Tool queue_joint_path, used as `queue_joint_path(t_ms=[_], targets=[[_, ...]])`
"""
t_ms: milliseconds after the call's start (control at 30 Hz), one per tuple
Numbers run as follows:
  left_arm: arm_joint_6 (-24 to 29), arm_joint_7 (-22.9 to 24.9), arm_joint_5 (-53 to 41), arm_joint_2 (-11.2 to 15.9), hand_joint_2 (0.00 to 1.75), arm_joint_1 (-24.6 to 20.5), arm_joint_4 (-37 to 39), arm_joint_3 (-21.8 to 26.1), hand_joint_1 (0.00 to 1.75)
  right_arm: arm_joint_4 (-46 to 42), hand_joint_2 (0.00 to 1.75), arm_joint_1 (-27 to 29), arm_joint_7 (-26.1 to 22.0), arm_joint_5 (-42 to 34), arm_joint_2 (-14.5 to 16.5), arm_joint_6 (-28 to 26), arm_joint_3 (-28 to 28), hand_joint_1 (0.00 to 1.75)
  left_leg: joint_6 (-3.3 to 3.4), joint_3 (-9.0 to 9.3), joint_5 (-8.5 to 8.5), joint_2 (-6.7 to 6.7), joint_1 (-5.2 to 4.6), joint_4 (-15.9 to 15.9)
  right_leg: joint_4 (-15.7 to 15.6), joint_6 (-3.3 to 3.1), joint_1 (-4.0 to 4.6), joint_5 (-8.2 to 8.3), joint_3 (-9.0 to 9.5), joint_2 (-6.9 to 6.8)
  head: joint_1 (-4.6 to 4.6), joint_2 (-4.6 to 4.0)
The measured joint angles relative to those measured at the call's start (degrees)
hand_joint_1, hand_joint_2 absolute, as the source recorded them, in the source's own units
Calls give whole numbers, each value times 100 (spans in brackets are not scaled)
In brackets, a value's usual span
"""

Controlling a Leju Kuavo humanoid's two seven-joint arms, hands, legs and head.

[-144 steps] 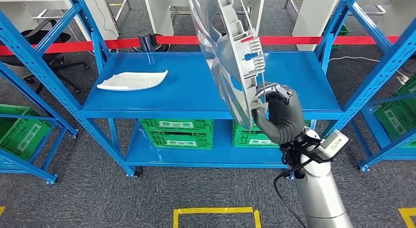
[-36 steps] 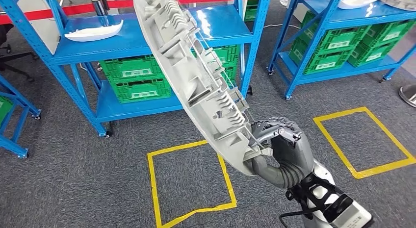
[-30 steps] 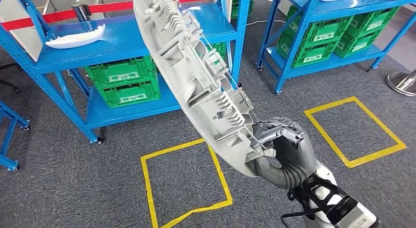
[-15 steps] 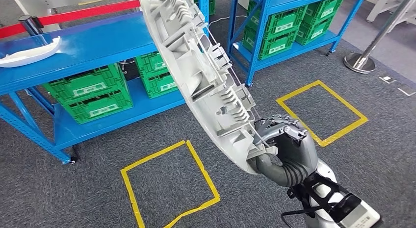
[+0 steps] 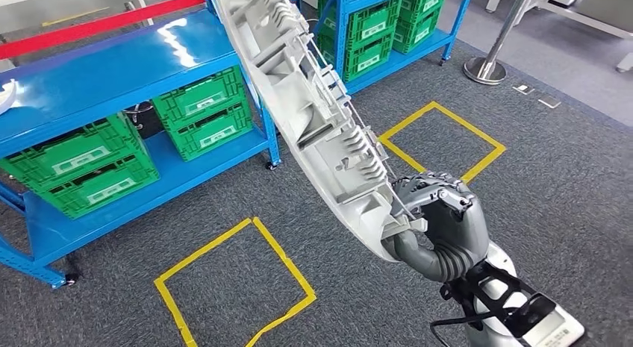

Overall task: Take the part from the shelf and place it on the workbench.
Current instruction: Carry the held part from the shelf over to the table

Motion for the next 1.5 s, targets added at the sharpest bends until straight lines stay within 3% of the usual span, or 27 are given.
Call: queue_joint_path(t_ms=[33,100,167,233,267,333,400,467,533,567,633,667,733,767,800,833,900,967,1067,1133,1200,1267,1300,1367,1400,1433,1500], targets=[[-1,0,-3,0,175,-5,-1,0,0,-3,175,5,-1,2,-4,-21,3,175,-37,7,-9,23,7,-5,-16,-33,-14,18,-6,73,-1,0],[-3,3,-10,1,175,-9,-1,0,0,-14,175,6,-1,11,-11,-51,10,175,-106,-59,-151,-207,24,170,-63,-103,-54,62,-6,208,-7,0],[-3,-5,-11,5,175,2,-1,0,0,-21,175,4,-1,32,-11,-60,31,175,-154,-345,-502,-564,41,811,-79,-145,-74,84,-9,346,-23,0],[-3,-9,-11,9,175,22,2,0,0,-21,175,6,-1,54,-10,-62,49,175,-176,-695,-763,-665,42,1522,-71,-154,-70,88,-20,511,-33,0],[-3,-7,-12,11,175,29,3,0,0,-21,175,7,0,61,-10,-62,52,175,-178,-768,-736,-673,43,1637,-64,-154,-69,88,-23,601,-33,0],[-3,-3,-13,13,175,32,3,0,0,-21,175,8,1,73,-10,-62,55,175,-166,-592,-366,-730,54,1177,-46,-144,-72,91,-22,781,-34,0],[-2,-7,-14,18,175,28,3,0,0,-21,175,4,0,83,-10,-64,58,175,-132,-258,-23,-992,83,392,-18,-106,-72,92,-37,941,-33,0],[-1,-10,-15,22,175,24,3,0,0,-21,175,1,-2,86,-10,-68,60,175,-82,-117,40,-1162,91,52,-8,-33,-72,107,-73,1073,-29,0],[-1,6,-15,21,175,20,3,1,0,-22,175,8,-3,74,-11,-70,62,175,-6,-92,53,-1046,72,27,-28,56,-89,142,-108,1194,-30,0],[-1,28,-14,20,175,17,0,1,0,-24,175,12,-4,68,-11,-73,62,175,39,-77,71,-970,72,8,-3,88,-89,130,-133,1135,-24,0],[-2,55,-14,17,175,14,-4,2,0,-27,175,2,-1,79,-13,-87,69,175,116,-61,105,-808,86,-34,329,137,-74,-67,-304,805,6,0],[-3,59,-14,19,175,17,-7,3,0,-27,175,-6,0,96,-13,-100,75,175,137,-62,106,-729,80,-38,672,156,-66,-252,-469,601,22,0],[-13,54,-14,20,175,27,-7,4,0,-25,175,-15,1,132,-13,-131,91,175,153,-69,94,-556,70,-33,1432,193,-78,-578,-837,445,30,0],[-22,59,-14,21,175,28,-7,6,0,-24,175,-14,0,144,-13,-144,98,175,153,-69,86,-468,69,-31,1622,204,-86,-615,-925,422,30,0],[-30,62,-14,20,175,25,-7,7,0,-23,175,-16,-1,152,-13,-155,104,175,146,-64,78,-385,69,-28,1585,208,-91,-545,-893,402,30,0],[-38,65,-14,17,175,21,-7,8,0,-23,175,-19,-1,158,-13,-161,111,175,135,-52,66,-309,69,-25,1305,204,-94,-385,-731,358,31,0],[-56,65,-18,9,175,12,-6,9,0,-23,175,-46,0,179,-13,-166,124,175,92,-23,23,-177,50,-5,485,161,-73,-67,-263,117,31,0],[-87,62,-36,7,175,7,-7,9,0,-24,175,-76,-2,212,-13,-172,134,175,28,5,-22,-68,22,7,49,87,-36,37,-36,-41,28,0],[-115,62,-78,4,175,-8,-8,9,0,-28,175,-73,-2,249,-13,-186,139,175,-73,64,-70,49,22,-2,2,-18,-29,44,-53,139,28,0],[-117,57,-97,2,175,-17,-8,9,0,-39,175,-68,-1,250,-15,-200,140,175,-128,-28,-270,-207,43,268,-27,-85,-68,72,-45,270,20,0],[-117,25,-107,3,175,-11,-7,9,0,-49,175,-54,-2,247,-17,-217,141,175,-152,-359,-644,-559,53,989,-33,-123,-82,79,-44,402,10,0],[-117,-1,-109,4,175,6,-6,9,0,-51,175,-25,-2,244,-17,-232,142,175,-158,-676,-821,-657,53,1594,-31,-131,-77,77,-44,568,8,0],[-117,-4,-108,4,175,13,-5,9,0,-52,175,-8,-2,243,-17,-236,142,175,-155,-714,-740,-669,54,1612,-28,-130,-76,77,-41,660,8,0],[-117,-3,-108,4,175,17,-7,9,0,-57,175,20,-1,243,-17,-236,142,175,-138,-511,-316,-756,66,1047,-16,-116,-82,76,-34,842,7,0],[-117,-4,-105,5,175,16,-7,9,0,-61,175,26,-2,243,-17,-234,142,175,-124,-362,-131,-909,81,668,-1,-95,-80,74,-39,923,7,0],[-117,-8,-101,6,175,12,-7,11,0,-67,175,25,-1,243,-17,-230,143,175,-110,-240,-10,-1059,99,357,16,-65,-78,73,-56,1001,10,0],[-117,-12,-92,8,175,5,-7,17,0,-87,175,28,-2,239,-17,-220,145,175,-69,-149,22,-1233,98,107,28,22,-91,90,-106,1141,13,0]])
